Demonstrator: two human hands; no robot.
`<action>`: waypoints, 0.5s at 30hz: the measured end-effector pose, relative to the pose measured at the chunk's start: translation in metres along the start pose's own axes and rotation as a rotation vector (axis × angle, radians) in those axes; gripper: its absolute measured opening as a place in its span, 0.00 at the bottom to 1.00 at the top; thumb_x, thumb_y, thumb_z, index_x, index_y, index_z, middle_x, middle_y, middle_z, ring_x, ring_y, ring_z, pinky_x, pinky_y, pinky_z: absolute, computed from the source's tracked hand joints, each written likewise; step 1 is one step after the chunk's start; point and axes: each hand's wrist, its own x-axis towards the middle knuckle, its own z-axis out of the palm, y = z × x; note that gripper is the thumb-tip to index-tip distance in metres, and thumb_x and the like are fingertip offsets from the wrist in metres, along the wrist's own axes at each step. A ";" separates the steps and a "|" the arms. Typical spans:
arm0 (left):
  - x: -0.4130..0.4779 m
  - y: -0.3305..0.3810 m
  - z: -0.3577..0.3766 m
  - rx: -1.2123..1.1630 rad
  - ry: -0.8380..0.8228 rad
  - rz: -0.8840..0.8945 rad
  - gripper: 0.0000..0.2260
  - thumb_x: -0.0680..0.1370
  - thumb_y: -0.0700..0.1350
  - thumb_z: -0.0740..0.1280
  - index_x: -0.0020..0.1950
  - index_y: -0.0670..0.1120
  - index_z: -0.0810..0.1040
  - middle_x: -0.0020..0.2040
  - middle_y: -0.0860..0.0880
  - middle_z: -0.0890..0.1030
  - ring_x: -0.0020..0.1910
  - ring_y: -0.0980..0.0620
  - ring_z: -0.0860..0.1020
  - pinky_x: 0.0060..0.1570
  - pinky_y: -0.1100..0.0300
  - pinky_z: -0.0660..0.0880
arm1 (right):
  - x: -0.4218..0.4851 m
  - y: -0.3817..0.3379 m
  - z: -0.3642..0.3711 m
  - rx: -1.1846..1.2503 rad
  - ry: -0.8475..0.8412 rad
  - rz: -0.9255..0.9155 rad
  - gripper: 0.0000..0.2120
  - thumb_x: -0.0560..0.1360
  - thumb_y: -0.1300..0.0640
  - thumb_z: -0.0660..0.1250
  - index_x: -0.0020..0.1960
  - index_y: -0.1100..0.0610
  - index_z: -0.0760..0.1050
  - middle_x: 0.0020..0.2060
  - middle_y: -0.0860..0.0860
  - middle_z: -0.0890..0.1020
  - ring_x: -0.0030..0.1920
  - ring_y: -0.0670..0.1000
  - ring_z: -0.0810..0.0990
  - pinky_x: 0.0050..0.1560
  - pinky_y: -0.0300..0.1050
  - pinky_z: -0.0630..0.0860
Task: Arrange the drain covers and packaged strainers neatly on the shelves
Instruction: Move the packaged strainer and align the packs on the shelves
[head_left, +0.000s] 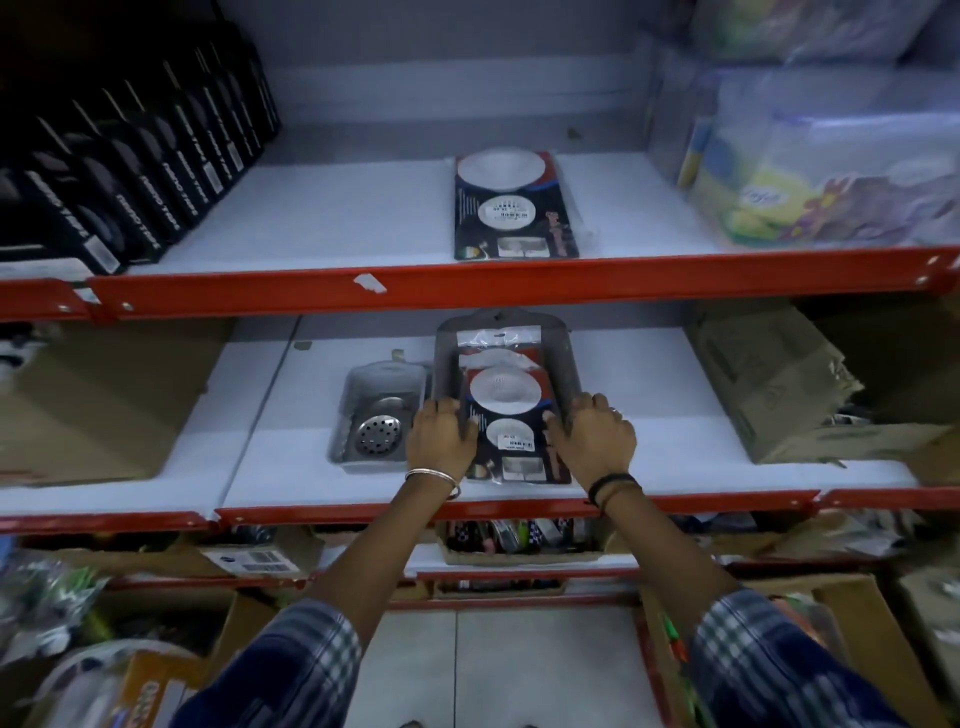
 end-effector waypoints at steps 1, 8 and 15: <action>-0.001 0.007 -0.016 -0.021 0.098 0.124 0.14 0.77 0.47 0.60 0.55 0.39 0.76 0.53 0.39 0.78 0.53 0.39 0.77 0.51 0.50 0.73 | 0.001 -0.004 -0.016 0.055 0.118 -0.052 0.20 0.74 0.44 0.63 0.52 0.61 0.77 0.48 0.59 0.82 0.45 0.61 0.81 0.44 0.50 0.76; 0.057 0.090 -0.139 -0.198 0.602 0.557 0.09 0.76 0.42 0.61 0.52 0.38 0.75 0.48 0.41 0.78 0.46 0.49 0.74 0.46 0.65 0.66 | 0.061 -0.057 -0.153 0.515 0.699 -0.345 0.13 0.74 0.50 0.61 0.46 0.59 0.78 0.38 0.55 0.83 0.38 0.56 0.80 0.39 0.48 0.75; 0.150 0.119 -0.157 -0.262 -0.054 -0.260 0.28 0.79 0.53 0.57 0.71 0.35 0.60 0.70 0.33 0.65 0.69 0.35 0.65 0.68 0.48 0.64 | 0.151 -0.086 -0.164 0.123 -0.140 -0.055 0.32 0.75 0.40 0.60 0.67 0.64 0.65 0.66 0.64 0.72 0.66 0.63 0.71 0.65 0.54 0.68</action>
